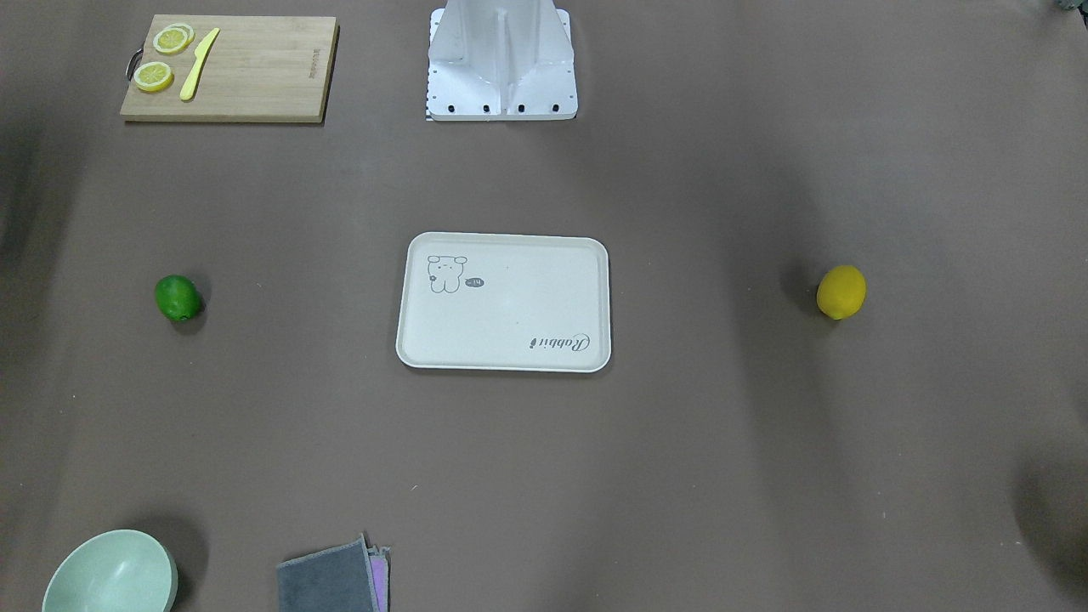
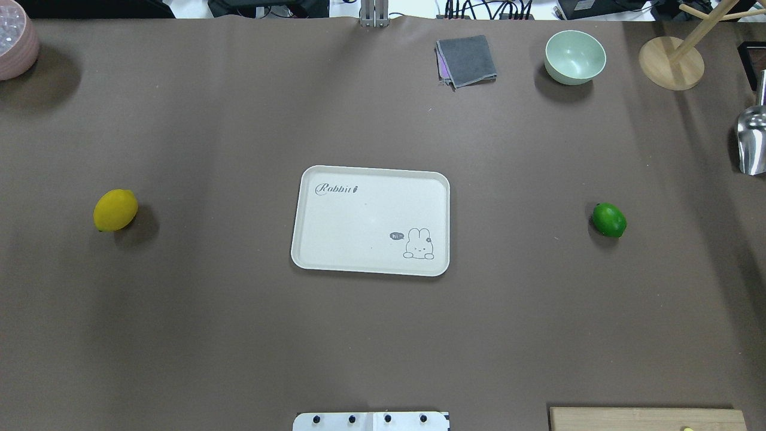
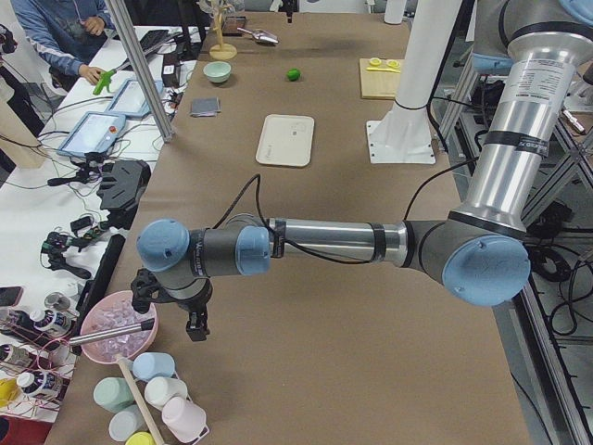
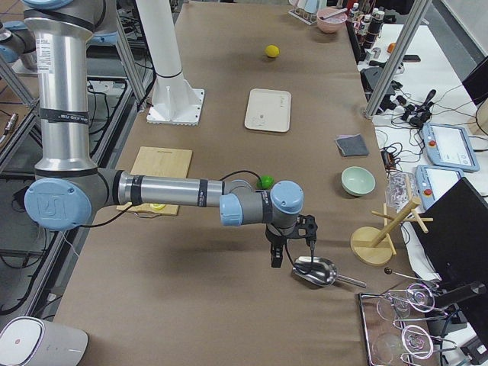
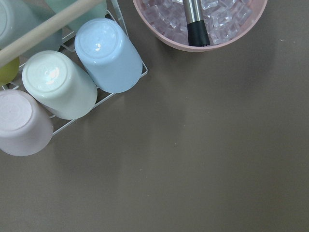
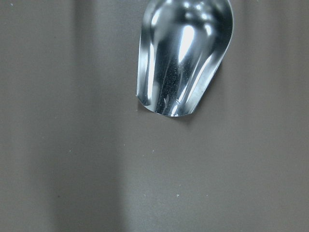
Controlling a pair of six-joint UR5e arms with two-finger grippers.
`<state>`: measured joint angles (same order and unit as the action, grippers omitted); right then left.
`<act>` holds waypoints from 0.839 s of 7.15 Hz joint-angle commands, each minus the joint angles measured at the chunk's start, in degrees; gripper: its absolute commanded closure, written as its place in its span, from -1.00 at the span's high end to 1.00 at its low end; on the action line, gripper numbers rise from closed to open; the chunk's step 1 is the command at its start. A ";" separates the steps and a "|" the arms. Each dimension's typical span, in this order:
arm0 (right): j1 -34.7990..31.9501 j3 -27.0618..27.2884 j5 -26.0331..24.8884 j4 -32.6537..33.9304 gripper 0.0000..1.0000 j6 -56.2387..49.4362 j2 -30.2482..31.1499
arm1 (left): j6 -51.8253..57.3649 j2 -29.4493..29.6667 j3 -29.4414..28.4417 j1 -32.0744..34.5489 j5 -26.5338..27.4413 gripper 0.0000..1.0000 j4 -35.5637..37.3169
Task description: Place all lemons on tray
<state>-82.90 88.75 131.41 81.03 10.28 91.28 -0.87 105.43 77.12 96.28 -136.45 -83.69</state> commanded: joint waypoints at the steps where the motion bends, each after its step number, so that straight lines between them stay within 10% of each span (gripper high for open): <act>1: 0.02 0.11 -0.02 0.09 1.00 0.00 -0.05 | -0.19 0.56 -0.12 0.05 0.13 0.96 0.10; 6: 7.11 4.32 -0.37 9.49 1.00 8.13 -8.82 | 1.04 5.02 -0.04 0.66 0.30 0.90 6.05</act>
<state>-79.40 91.81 131.25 88.99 14.40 84.97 0.09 108.06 77.03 96.80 -136.50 -80.60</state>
